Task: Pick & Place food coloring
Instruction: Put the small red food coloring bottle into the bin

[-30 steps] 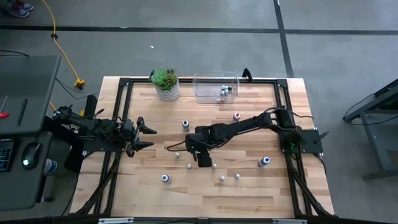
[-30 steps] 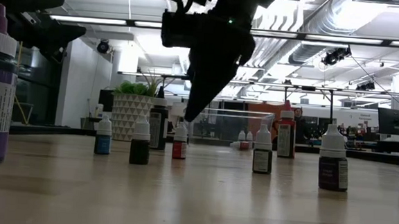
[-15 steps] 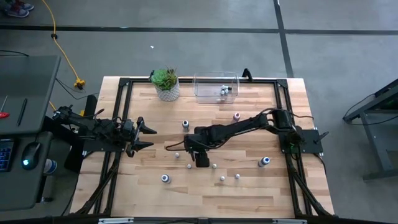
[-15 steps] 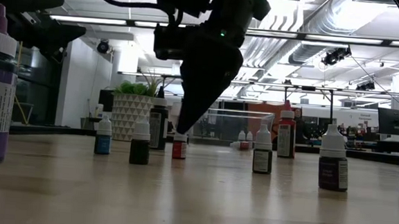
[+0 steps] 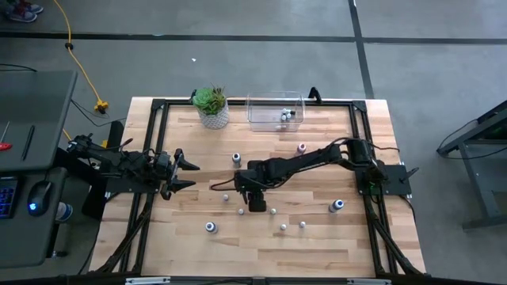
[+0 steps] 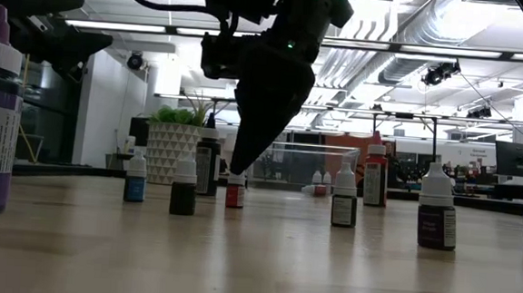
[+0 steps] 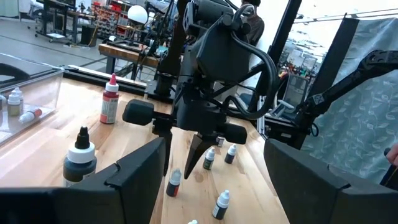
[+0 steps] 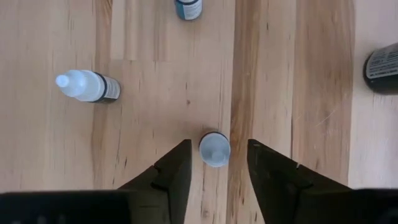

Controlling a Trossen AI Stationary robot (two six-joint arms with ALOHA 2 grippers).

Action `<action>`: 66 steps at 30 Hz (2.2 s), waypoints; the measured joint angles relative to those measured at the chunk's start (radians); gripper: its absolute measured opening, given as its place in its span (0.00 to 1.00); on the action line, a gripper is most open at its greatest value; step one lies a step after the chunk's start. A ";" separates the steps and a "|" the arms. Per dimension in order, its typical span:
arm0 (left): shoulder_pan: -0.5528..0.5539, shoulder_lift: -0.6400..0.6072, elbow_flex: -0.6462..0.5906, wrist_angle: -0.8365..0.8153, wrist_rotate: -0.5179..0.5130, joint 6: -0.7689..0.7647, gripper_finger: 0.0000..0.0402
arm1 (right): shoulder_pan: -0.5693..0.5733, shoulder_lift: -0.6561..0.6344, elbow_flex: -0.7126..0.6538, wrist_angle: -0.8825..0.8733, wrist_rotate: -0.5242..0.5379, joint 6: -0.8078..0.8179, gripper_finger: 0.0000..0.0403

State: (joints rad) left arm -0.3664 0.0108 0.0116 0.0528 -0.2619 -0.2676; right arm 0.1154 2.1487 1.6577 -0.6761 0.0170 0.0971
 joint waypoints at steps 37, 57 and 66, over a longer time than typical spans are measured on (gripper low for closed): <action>0.000 0.000 0.000 0.000 0.000 0.000 0.68 | -0.010 0.021 0.120 -0.167 -0.037 0.008 0.16; 0.000 0.000 0.000 0.000 0.000 0.000 0.68 | -0.101 0.019 0.516 -0.521 -0.028 0.305 0.15; 0.000 0.000 0.000 0.000 0.000 0.000 0.68 | -0.142 -0.059 0.535 -0.550 -0.008 0.227 0.15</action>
State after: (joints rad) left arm -0.3665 0.0105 0.0116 0.0532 -0.2619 -0.2676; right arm -0.0268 2.0892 2.1925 -1.2262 0.0087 0.3243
